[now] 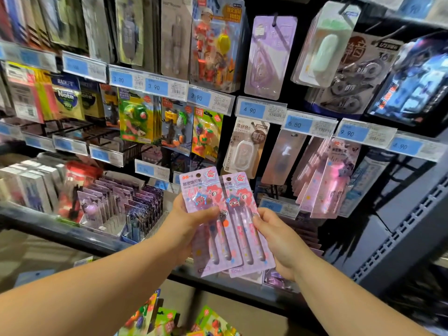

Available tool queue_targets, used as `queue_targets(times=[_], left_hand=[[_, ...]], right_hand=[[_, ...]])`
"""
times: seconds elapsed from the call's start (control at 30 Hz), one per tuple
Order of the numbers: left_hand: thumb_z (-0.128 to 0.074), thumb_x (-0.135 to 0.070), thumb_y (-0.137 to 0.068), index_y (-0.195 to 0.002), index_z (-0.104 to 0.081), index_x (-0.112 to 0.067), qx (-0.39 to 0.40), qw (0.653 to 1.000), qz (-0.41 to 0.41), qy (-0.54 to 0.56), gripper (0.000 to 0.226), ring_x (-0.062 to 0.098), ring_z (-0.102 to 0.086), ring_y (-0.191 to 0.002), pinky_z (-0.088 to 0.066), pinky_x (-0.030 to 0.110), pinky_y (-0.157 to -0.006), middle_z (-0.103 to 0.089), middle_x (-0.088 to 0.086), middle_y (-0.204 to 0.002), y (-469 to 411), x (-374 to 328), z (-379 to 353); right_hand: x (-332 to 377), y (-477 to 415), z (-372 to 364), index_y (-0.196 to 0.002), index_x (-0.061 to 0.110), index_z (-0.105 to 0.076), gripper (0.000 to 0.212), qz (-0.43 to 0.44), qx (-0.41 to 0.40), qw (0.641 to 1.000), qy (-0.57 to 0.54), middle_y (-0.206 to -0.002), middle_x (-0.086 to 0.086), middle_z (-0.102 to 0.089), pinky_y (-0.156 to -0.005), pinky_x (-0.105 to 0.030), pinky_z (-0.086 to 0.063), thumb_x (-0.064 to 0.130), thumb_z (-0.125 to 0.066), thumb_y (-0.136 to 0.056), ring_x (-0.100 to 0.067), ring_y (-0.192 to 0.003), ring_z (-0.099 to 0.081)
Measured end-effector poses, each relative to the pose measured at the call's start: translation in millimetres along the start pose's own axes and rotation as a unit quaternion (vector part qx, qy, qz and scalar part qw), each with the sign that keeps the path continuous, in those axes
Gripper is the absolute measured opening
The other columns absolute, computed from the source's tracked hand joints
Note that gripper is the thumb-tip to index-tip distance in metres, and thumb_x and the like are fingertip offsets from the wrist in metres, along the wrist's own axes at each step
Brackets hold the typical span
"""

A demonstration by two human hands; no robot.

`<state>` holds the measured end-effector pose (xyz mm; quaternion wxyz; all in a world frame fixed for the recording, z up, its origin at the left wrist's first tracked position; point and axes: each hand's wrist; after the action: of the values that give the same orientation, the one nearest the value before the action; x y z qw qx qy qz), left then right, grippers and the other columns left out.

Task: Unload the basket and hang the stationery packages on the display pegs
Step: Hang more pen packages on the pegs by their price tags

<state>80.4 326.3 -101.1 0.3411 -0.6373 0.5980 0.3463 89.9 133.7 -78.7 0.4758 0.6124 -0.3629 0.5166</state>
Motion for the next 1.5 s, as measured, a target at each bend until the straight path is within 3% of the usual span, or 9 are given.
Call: queue_targets(times=[0.23,0.33,0.5,0.6,0.67,0.8,0.97,1.37,1.5], left_hand=[[-0.069,0.012,-0.079,-0.128,-0.049,-0.002,-0.019,0.999,0.015,-0.027,0.055,0.04,-0.069,-0.096,-0.059,0.048,-0.076,-0.067,0.025,-0.114,-2,2,0],[-0.074,0.007,-0.075,-0.122,-0.054,0.003,-0.009,0.998,0.037,-0.045,0.051,0.032,-0.07,-0.082,-0.058,0.04,-0.068,-0.07,0.021,-0.1,3,3,-1],[-0.075,-0.003,-0.066,-0.1,-0.066,-0.003,0.021,0.996,0.068,-0.062,0.035,0.034,-0.069,-0.078,-0.056,0.047,-0.079,-0.07,0.022,-0.091,6,7,-3],[-0.072,-0.008,-0.063,-0.102,-0.066,-0.002,0.034,0.996,0.061,-0.063,0.04,0.036,-0.069,-0.079,-0.057,0.045,-0.076,-0.071,0.023,-0.093,8,8,-8],[-0.073,-0.008,-0.064,-0.106,-0.064,-0.002,0.033,0.996,0.056,-0.064,0.043,0.033,-0.07,-0.077,-0.056,0.042,-0.071,-0.072,0.021,-0.092,7,9,-11],[-0.075,0.0,-0.072,-0.111,-0.063,0.001,0.032,0.996,0.057,-0.063,0.041,0.033,-0.071,-0.08,-0.056,0.04,-0.068,-0.072,0.021,-0.095,6,12,-15],[-0.074,0.008,-0.073,-0.102,-0.065,-0.003,0.018,0.997,0.058,-0.053,0.032,0.022,-0.07,-0.062,-0.054,0.027,-0.05,-0.074,0.013,-0.081,8,13,-22],[-0.079,0.004,-0.06,-0.104,-0.064,-0.005,0.021,0.996,0.049,-0.067,0.048,0.025,-0.072,-0.07,-0.057,0.035,-0.061,-0.074,0.015,-0.089,4,15,-17],[-0.069,0.009,-0.078,-0.102,-0.063,-0.003,0.018,0.996,0.05,-0.076,0.027,0.025,-0.071,-0.069,-0.056,0.034,-0.059,-0.074,0.013,-0.084,6,15,-23]], right_hand=[[4,3,13,-0.116,0.027,-0.054,0.039,0.058,-0.031,0.996,0.058,-0.105,-0.006,-0.072,-0.099,-0.046,-0.05,-0.002,-0.06,-0.091,-0.024,-0.101,-0.069],[7,2,31,-0.123,0.028,-0.053,0.042,0.093,-0.106,0.989,0.038,-0.106,-0.003,-0.071,-0.094,-0.043,-0.051,0.0,-0.06,-0.092,-0.023,-0.101,-0.068],[13,5,77,-0.119,0.025,-0.056,0.029,0.176,-0.267,0.947,0.029,-0.101,0.004,-0.067,-0.064,-0.029,-0.043,0.009,-0.06,-0.095,-0.014,-0.082,-0.061],[12,6,103,-0.11,0.017,-0.06,0.017,0.206,-0.332,0.92,0.036,-0.092,0.0,-0.066,-0.063,-0.029,-0.039,0.011,-0.062,-0.094,-0.013,-0.068,-0.054],[10,4,114,-0.109,0.016,-0.061,0.017,0.205,-0.358,0.909,0.047,-0.096,-0.003,-0.068,-0.069,-0.035,-0.043,0.013,-0.064,-0.092,-0.02,-0.075,-0.059],[9,-1,127,-0.113,0.022,-0.062,0.023,0.2,-0.369,0.906,0.053,-0.111,-0.004,-0.069,-0.085,-0.044,-0.049,0.02,-0.066,-0.091,-0.029,-0.101,-0.065],[15,-6,133,-0.113,0.023,-0.064,0.021,0.21,-0.382,0.898,0.06,-0.109,0.001,-0.069,-0.094,-0.048,-0.052,0.017,-0.063,-0.093,-0.021,-0.102,-0.066],[24,-22,132,-0.126,0.022,-0.064,0.032,0.208,-0.393,0.895,0.025,-0.116,0.005,-0.069,-0.099,-0.042,-0.05,0.015,-0.06,-0.095,-0.015,-0.108,-0.065],[26,-29,133,-0.131,0.02,-0.06,0.036,0.184,-0.413,0.892,0.015,-0.123,0.003,-0.065,-0.101,-0.041,-0.047,0.02,-0.063,-0.094,-0.018,-0.113,-0.061]])
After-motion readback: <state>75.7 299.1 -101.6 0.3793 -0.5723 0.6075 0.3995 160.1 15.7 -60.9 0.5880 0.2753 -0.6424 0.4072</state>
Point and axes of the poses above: each hand's wrist, its own y-axis away from the middle knuckle, its own z-axis out of the back of the hand, x = y × z
